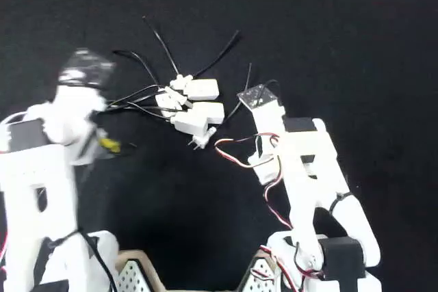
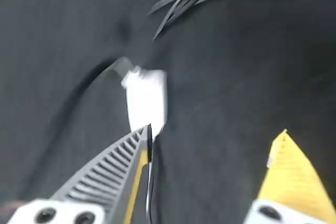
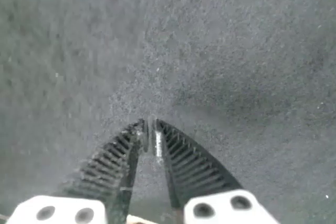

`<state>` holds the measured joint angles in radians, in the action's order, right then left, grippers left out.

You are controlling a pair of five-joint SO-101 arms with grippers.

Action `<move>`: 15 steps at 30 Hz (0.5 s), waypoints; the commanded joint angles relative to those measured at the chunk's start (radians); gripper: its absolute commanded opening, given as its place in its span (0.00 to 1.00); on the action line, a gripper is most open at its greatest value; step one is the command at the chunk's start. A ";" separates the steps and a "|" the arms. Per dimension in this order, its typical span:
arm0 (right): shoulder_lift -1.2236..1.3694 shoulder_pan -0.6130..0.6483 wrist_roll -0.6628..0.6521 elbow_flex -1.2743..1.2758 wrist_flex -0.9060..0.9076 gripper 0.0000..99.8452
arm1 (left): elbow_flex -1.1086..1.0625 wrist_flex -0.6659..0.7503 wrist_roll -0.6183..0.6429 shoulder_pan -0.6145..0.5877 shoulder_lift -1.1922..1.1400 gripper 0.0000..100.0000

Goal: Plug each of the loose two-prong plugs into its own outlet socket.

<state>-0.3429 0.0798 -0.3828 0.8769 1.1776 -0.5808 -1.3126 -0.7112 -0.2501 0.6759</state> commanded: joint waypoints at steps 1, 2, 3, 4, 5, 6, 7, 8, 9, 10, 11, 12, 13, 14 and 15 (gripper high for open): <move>0.004 0.014 -0.043 0.001 0.034 0.01 | -0.077 0.247 -0.018 0.214 -0.011 0.35; 0.004 0.012 -0.052 0.001 0.043 0.01 | -0.116 0.328 -0.051 0.257 -0.035 0.35; 0.002 0.011 -0.063 0.001 0.054 0.01 | -0.151 0.399 -0.081 0.295 -0.063 0.35; -0.001 0.011 -0.077 0.001 0.068 0.01 | -0.177 0.460 -0.110 0.328 -0.098 0.35; -0.002 0.008 -0.094 0.001 0.084 0.01 | -0.197 0.511 -0.133 0.355 -0.137 0.35; -0.004 0.008 -0.114 0.001 0.101 0.01 | -0.203 0.549 -0.152 0.375 -0.180 0.35; -0.004 0.005 -0.130 0.001 0.114 0.01 | -0.200 0.585 -0.163 0.386 -0.227 0.35; -0.004 -0.002 -0.144 0.001 0.120 0.01 | -0.189 0.612 -0.167 0.394 -0.273 0.35; -0.004 -0.015 -0.158 0.001 0.121 0.01 | -0.173 0.637 -0.167 0.397 -0.322 0.35; -0.004 -0.034 -0.170 0.001 0.120 0.01 | -0.147 0.654 -0.167 0.400 -0.374 0.35; -0.004 -0.057 -0.183 -0.001 0.120 0.01 | -0.116 0.664 -0.167 0.401 -0.420 0.35; -0.004 -0.080 -0.196 -0.001 0.118 0.01 | -0.090 0.671 -0.169 0.401 -0.460 0.35; -0.004 -0.109 -0.210 0.001 0.114 0.01 | -0.058 0.671 -0.170 0.403 -0.500 0.35; -0.002 -0.138 -0.232 0.005 0.106 0.01 | -0.030 0.675 -0.170 0.404 -0.532 0.35; -0.004 -0.169 -0.252 0.019 0.089 0.01 | -0.012 0.694 -0.170 0.404 -0.555 0.35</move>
<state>-0.3429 -0.0092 -0.5884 0.8830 1.2881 -0.6989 -0.6636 -0.8753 0.1396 0.1788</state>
